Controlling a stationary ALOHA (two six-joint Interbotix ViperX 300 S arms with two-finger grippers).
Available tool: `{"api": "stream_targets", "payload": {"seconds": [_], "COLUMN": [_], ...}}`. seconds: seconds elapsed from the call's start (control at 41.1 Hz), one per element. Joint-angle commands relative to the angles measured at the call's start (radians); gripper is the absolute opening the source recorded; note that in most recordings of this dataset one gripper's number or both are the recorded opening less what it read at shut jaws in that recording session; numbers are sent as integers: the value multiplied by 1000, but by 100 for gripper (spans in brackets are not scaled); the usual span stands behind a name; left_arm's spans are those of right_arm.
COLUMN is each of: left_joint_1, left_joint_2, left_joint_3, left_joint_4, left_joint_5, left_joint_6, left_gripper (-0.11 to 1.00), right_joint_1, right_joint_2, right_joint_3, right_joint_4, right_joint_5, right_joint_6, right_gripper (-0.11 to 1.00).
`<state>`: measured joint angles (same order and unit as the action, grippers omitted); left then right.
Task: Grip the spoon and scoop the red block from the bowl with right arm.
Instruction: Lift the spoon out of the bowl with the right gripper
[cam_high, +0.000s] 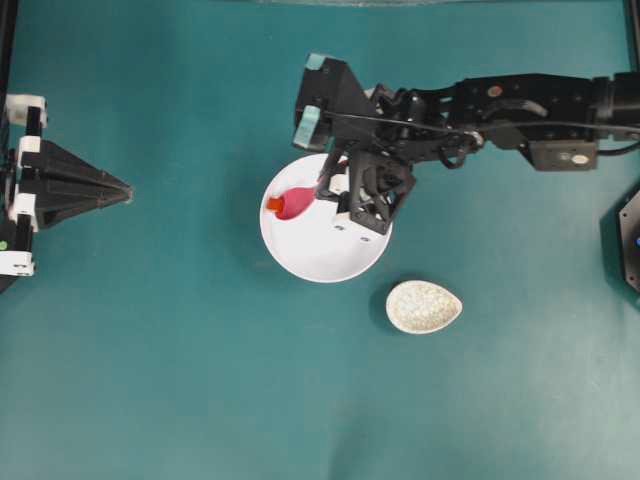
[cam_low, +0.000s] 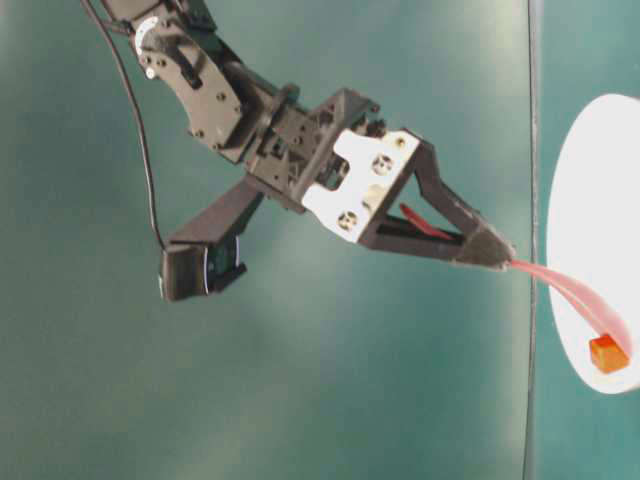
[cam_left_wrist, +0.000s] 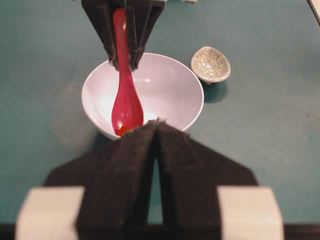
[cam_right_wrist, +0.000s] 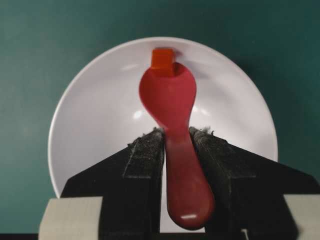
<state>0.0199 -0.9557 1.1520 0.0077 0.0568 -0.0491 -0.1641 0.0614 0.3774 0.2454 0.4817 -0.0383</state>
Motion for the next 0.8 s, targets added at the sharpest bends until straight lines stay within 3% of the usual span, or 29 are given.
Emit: {"api": "stream_targets", "payload": {"seconds": [0.0,0.341,0.779], "left_joint_1": [3,3,3], "left_joint_2": [6,5,6], "left_joint_3": [-18,-18,-20], "left_joint_4": [3,3,3], "left_joint_5": [-8,-9,-8], "left_joint_6": [-2,-2,-2], "left_gripper": [0,0,0], "right_joint_1": [2,2,3], "right_joint_2": [-49,-118,-123], "right_joint_3": [9,103,110], "right_joint_4": [3,3,3], "right_joint_5": [-21,-144,-141], "right_joint_6": [9,54,55], "right_gripper": [25,25,24]}}
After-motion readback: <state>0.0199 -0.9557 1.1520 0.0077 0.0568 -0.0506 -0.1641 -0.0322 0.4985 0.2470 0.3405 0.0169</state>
